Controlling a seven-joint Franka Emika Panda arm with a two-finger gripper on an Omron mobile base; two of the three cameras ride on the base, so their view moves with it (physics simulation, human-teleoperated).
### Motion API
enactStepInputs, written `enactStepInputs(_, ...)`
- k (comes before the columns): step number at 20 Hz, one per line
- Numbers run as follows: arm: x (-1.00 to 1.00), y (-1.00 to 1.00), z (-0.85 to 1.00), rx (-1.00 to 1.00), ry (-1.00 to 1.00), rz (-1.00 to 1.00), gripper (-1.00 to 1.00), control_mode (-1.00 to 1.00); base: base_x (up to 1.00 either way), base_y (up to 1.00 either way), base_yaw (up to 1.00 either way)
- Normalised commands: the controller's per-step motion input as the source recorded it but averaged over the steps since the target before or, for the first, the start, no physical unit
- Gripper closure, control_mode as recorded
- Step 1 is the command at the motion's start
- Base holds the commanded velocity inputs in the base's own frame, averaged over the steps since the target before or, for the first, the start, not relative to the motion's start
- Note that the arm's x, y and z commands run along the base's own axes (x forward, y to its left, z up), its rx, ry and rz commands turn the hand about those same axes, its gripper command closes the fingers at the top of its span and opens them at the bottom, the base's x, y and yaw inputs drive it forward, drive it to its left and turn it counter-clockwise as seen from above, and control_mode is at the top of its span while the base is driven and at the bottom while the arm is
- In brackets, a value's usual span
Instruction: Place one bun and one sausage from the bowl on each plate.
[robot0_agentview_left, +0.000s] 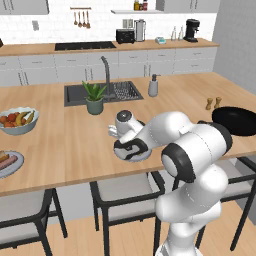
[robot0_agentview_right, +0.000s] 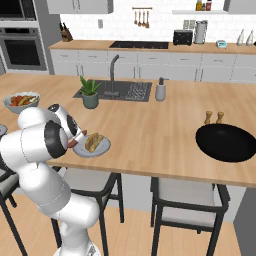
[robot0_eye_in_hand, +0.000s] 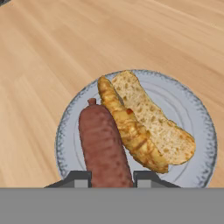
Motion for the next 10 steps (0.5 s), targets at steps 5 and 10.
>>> enactStepInputs(5,0.1,-0.08,0.0,-0.02,0.13,0.0,1.0,-1.0,0.0,0.0,0.0)
enactStepInputs(10,0.25,-0.3,0.0,0.0,0.19,0.0,1.0,-1.0,0.0,0.0,0.0)
